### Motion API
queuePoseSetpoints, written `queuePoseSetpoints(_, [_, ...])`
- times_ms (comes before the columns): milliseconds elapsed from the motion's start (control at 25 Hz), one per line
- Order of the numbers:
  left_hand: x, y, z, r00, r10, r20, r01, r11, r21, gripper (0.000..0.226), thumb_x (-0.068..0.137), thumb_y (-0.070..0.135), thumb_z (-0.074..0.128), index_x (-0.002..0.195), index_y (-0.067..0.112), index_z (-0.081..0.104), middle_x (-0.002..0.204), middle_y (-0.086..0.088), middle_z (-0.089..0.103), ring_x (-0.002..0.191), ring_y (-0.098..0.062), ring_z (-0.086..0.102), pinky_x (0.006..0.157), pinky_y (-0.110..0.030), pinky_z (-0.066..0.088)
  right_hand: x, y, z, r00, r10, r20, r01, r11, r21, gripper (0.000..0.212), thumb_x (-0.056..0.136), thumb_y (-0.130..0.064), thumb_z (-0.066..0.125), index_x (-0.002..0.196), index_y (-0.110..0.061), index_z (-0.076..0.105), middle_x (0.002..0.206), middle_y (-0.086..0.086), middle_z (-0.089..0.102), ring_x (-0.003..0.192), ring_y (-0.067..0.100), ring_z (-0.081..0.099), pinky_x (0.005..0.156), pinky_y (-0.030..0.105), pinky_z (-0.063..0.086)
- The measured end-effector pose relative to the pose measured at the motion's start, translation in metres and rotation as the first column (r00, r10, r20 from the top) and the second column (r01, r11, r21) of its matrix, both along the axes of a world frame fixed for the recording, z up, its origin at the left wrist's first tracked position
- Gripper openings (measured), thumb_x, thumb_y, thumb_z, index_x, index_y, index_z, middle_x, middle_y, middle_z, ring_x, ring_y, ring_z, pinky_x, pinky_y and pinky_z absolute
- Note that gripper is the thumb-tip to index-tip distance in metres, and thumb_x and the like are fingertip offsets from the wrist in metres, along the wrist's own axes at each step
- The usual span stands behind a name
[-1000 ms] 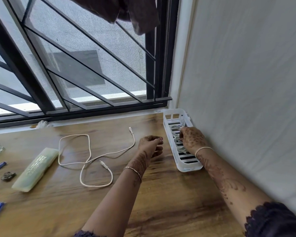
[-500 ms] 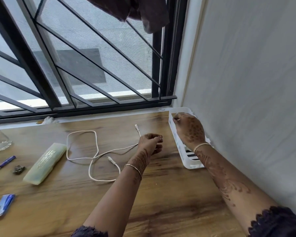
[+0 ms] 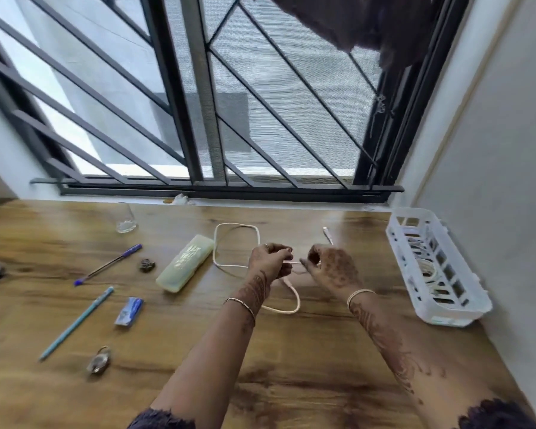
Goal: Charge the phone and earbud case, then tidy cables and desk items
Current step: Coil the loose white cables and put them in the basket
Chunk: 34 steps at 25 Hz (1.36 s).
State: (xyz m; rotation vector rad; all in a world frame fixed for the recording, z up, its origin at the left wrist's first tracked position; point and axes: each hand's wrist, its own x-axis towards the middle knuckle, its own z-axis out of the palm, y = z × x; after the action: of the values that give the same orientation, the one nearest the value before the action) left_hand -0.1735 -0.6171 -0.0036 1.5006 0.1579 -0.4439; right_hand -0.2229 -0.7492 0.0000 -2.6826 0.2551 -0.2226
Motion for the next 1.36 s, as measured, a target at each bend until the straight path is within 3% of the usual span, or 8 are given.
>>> queuePoseSetpoints(120, [0.005,0.029,-0.005,0.999,0.037,-0.022,-0.037,0.999,0.001,0.017,0.090,-0.001,0.055,0.076,0.009,0.056,0.067,-0.008,0.058,0.032,-0.005,0.050,0.042,-0.017,0.047,-0.005,0.031,-0.021,0.982,0.052,-0.184,-0.059,0.998,-0.035,0.041,0.079,-0.061,0.057,0.086,-0.021,0.062,0.090,0.002,0.069,0.089,0.022,0.063,0.080,0.032,0.049])
queuePoseSetpoints(280, [0.008,0.052,-0.015,0.999,-0.002,-0.035,0.001,1.000,-0.010,0.016,0.090,-0.002,0.055,0.077,0.008,0.055,0.067,-0.010,0.057,0.034,-0.007,0.049,0.044,-0.019,0.047,-0.007,0.046,-0.032,0.991,-0.010,-0.130,-0.004,0.994,-0.106,0.035,0.084,-0.052,0.055,0.086,-0.019,0.065,0.095,0.006,0.070,0.099,0.024,0.063,0.085,0.031,0.047])
queuePoseSetpoints(600, [0.008,0.059,-0.005,0.933,-0.311,0.178,0.286,0.946,0.154,0.007,0.090,0.027,0.063,0.087,0.020,0.063,0.077,0.002,0.064,0.067,-0.009,0.057,0.062,-0.020,0.047,-0.007,0.039,0.012,0.995,0.088,-0.039,-0.078,0.974,0.212,0.010,0.084,-0.015,0.067,0.090,-0.022,0.070,0.087,-0.006,0.070,0.083,0.006,0.064,0.074,0.013,0.050])
queuePoseSetpoints(760, [0.009,0.059,0.028,0.827,-0.539,0.163,0.513,0.840,0.174,0.028,0.097,0.030,0.050,0.083,0.012,0.066,0.051,0.009,0.055,0.048,-0.003,0.050,0.062,-0.019,0.045,0.000,0.030,0.058,0.981,0.189,-0.033,-0.163,0.916,0.367,0.015,0.083,-0.010,0.070,0.097,-0.016,0.067,0.086,-0.002,0.070,0.076,0.007,0.063,0.070,0.017,0.048])
queuePoseSetpoints(880, [0.009,0.065,0.050,0.764,-0.642,0.066,0.638,0.737,-0.223,0.028,0.100,0.025,0.043,0.095,0.009,0.066,0.051,0.007,0.045,0.049,-0.004,0.044,0.073,-0.023,0.055,0.000,0.018,0.075,0.987,0.153,0.050,-0.143,0.684,0.715,0.020,0.079,-0.011,0.074,0.090,-0.011,0.057,0.073,0.009,0.063,0.061,0.019,0.055,0.056,0.025,0.046])
queuePoseSetpoints(960, [0.000,0.064,0.059,0.764,-0.639,0.091,0.608,0.664,-0.436,0.024,0.099,0.019,0.043,0.100,0.008,0.064,0.054,0.004,0.049,0.050,-0.006,0.049,0.076,-0.029,0.058,0.001,0.017,0.074,0.989,0.094,0.114,-0.140,0.351,0.926,0.016,0.079,-0.013,0.071,0.083,-0.012,0.055,0.069,0.009,0.059,0.052,0.015,0.051,0.048,0.021,0.043])
queuePoseSetpoints(1080, [-0.009,0.050,0.062,0.849,-0.510,0.138,0.475,0.622,-0.623,0.019,0.098,0.009,0.041,0.095,0.005,0.060,0.075,-0.003,0.069,0.070,-0.014,0.069,0.077,-0.032,0.060,0.005,0.037,0.059,0.999,-0.006,0.039,-0.039,0.042,0.998,0.018,0.087,0.007,0.054,0.081,-0.010,0.056,0.064,0.004,0.056,0.042,0.006,0.049,0.039,0.014,0.041])
queuePoseSetpoints(1360, [0.018,0.038,0.036,0.982,-0.104,0.155,0.180,0.751,-0.635,0.019,0.095,-0.002,0.046,0.108,0.004,0.057,0.096,-0.004,0.075,0.091,-0.015,0.070,0.078,-0.024,0.056,0.005,0.048,0.050,0.953,0.242,-0.183,0.036,0.506,0.862,0.018,0.096,-0.021,0.054,0.095,-0.004,0.059,0.066,0.001,0.051,0.042,0.009,0.049,0.036,0.017,0.036])
